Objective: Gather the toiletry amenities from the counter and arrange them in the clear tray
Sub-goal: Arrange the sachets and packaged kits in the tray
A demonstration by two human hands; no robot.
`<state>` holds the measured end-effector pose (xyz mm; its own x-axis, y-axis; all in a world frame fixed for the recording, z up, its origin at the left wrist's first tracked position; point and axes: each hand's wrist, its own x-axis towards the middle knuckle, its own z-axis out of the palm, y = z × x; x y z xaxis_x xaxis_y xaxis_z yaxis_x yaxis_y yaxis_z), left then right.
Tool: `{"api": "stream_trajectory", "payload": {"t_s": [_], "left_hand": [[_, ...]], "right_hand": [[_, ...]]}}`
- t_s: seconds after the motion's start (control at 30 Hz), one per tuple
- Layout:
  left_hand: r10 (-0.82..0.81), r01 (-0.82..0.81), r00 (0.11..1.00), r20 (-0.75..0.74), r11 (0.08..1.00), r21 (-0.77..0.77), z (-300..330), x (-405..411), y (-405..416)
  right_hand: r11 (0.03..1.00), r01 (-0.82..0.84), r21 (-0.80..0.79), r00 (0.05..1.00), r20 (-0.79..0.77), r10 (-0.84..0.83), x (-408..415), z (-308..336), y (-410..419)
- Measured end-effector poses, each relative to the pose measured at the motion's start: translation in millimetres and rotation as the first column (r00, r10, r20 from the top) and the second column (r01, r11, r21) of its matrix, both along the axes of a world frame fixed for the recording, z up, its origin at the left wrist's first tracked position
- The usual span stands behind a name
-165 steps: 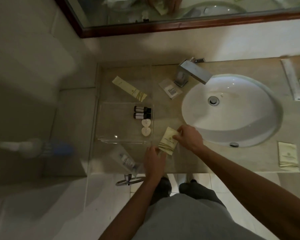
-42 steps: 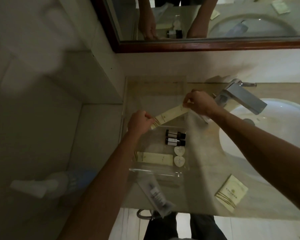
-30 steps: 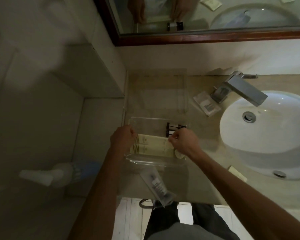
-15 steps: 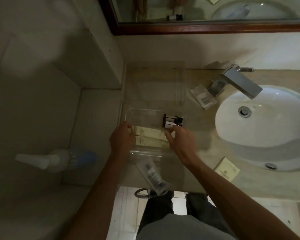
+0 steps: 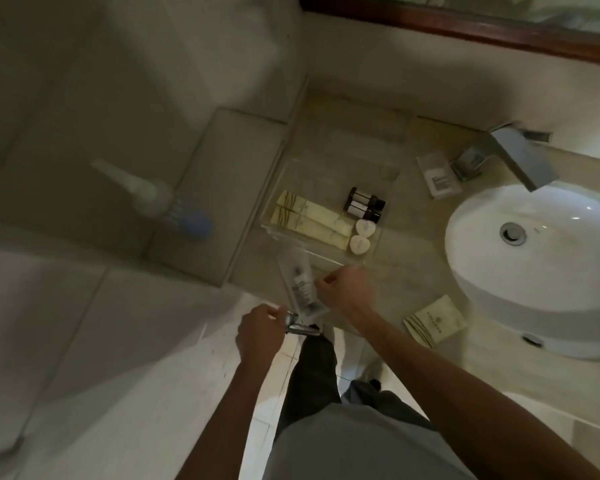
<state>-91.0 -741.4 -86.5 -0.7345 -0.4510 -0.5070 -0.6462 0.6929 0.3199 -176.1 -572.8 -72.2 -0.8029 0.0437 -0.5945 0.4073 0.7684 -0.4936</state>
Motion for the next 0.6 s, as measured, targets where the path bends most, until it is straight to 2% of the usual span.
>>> {"api": "stream_trajectory", "payload": {"t_s": [0.1,0.2,0.33,0.4,0.5,0.6], "left_hand": [[0.095,-0.152,0.973,0.209,0.949,0.277,-15.2,13.2,14.3],[0.265,-0.318,0.948,0.176,0.795,0.517,-13.6,17.0,30.6],[0.391,-0.373,0.913,0.116,0.687,0.624,-8.7,17.1,37.1],[0.377,-0.349,0.922,0.093,0.702,0.621,-10.4,19.9,32.6],[0.318,-0.283,0.947,0.039,0.773,0.568,-14.9,22.0,25.4],[0.156,-0.115,0.987,-0.046,0.870,0.480,-14.1,9.6,26.4]], "right_hand": [[0.991,0.071,-0.112,0.996,0.061,-0.065,0.9,-4.2,-7.8],[0.978,0.124,-0.166,0.988,0.116,-0.106,-4.4,-8.5,-16.5],[0.965,0.158,-0.210,0.980,0.156,-0.127,-1.7,-9.2,-19.5],[0.952,0.191,-0.239,0.971,0.185,-0.149,7.6,-8.0,-13.6],[0.951,0.227,-0.211,0.969,0.152,-0.197,26.8,-5.8,7.8],[0.933,0.293,-0.210,0.947,0.200,-0.253,53.1,-8.4,42.6]]}}
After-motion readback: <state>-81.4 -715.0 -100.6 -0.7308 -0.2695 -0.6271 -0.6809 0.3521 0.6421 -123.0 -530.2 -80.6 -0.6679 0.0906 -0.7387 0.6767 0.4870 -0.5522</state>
